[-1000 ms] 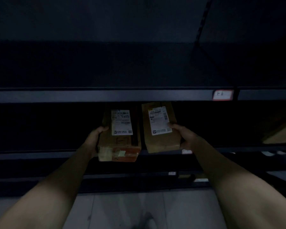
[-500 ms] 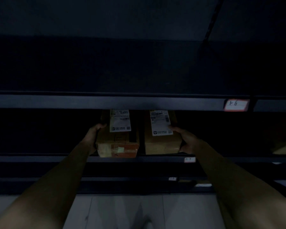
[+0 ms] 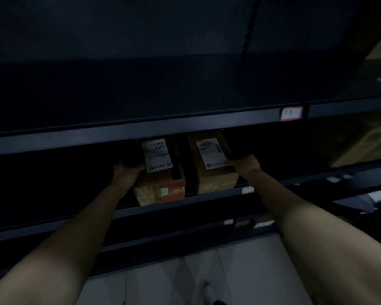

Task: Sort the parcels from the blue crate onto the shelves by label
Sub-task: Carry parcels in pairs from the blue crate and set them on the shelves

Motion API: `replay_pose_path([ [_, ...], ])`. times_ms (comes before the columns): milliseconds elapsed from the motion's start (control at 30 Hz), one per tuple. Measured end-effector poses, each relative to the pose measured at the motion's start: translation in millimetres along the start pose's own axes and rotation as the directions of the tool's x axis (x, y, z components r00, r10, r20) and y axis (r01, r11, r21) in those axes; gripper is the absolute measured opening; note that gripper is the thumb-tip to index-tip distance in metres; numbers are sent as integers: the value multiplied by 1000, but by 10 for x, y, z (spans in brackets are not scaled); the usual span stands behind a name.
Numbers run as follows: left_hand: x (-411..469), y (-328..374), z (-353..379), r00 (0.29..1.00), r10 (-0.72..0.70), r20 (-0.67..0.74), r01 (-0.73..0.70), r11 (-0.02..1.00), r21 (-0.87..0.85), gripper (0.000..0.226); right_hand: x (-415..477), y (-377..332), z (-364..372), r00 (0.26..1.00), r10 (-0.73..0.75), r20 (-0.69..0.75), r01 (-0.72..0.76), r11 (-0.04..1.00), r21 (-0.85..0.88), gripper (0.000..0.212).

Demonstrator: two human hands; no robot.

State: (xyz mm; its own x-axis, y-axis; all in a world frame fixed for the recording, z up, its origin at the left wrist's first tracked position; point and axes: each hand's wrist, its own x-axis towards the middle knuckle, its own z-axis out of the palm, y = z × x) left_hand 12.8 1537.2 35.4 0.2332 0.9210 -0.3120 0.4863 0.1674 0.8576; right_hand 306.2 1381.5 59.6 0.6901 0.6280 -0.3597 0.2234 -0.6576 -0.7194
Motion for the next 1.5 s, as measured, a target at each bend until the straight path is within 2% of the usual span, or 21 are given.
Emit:
replay_pose_path([
  [33, -77, 58, -20, 995, 98, -3, -95, 972, 216, 77, -144, -55, -17, 999, -44, -23, 42, 996, -80, 48],
  [67, -190, 133, -24, 980, 198, 15, -190, 915, 355, 75, -296, -107, -32, 996, -91, -26, 86, 985, -147, 44],
  [100, -307, 203, -14, 954, 293, 69, -295, 862, 412, 69, -454, -154, -43, 991, -133, -18, 127, 971, -203, 41],
  [167, -582, 360, 58, 864, 440, 243, -503, 754, 422, 55, -794, -214, -72, 981, -196, 1, 188, 935, -301, 40],
  [233, -879, 550, 182, 756, 514, 404, -652, 640, 406, 49, -1135, -258, -130, 970, -244, -9, 216, 874, -435, 42],
  [367, -1502, 1012, 469, 473, 661, 582, -881, 342, 328, 46, -1823, -248, -432, 931, -313, -186, 113, 733, -671, 51],
  [467, -2032, 1343, 711, 263, 735, 625, -960, 134, 247, 47, -2358, -76, -813, 859, -385, -337, 4, 664, -748, 50],
  [567, -2609, 1564, 983, 67, 753, 655, -976, -87, 199, 50, -2909, 205, -1215, 793, -378, -478, -146, 644, -751, 43],
  [733, -3673, 1897, 1529, -236, 728, 643, -910, -398, 117, 45, -3783, 755, -1802, 678, -304, -669, -385, 629, -676, 45],
  [833, -4463, 2033, 1910, -394, 705, 590, -847, -528, 65, 43, -4352, 1185, -2169, 586, -245, -773, -530, 606, -594, 46],
  [967, -5687, 2005, 2499, -577, 656, 486, -783, -613, -101, 44, -5280, 1944, -2600, 455, -124, -882, -686, 583, -436, 50],
  [1067, -6655, 1843, 2924, -675, 621, 399, -733, -629, -260, 43, -5988, 2530, -2870, 351, -26, -936, -768, 564, -304, 48],
  [1233, -8115, 1448, 3395, -805, 535, 256, -576, -605, -549, 40, -7133, 3396, -3089, 183, 153, -971, -871, 484, -88, 45],
  [1433, -9599, 977, 3734, -914, 397, 87, -314, -553, -772, 42, -8389, 4148, -3083, -124, 324, -938, -932, 286, 222, 45],
  [1500, -10004, 804, 3848, -934, 356, 37, -231, -521, -821, 41, -8676, 4365, -3056, -197, 346, -917, -924, 248, 292, 46],
])
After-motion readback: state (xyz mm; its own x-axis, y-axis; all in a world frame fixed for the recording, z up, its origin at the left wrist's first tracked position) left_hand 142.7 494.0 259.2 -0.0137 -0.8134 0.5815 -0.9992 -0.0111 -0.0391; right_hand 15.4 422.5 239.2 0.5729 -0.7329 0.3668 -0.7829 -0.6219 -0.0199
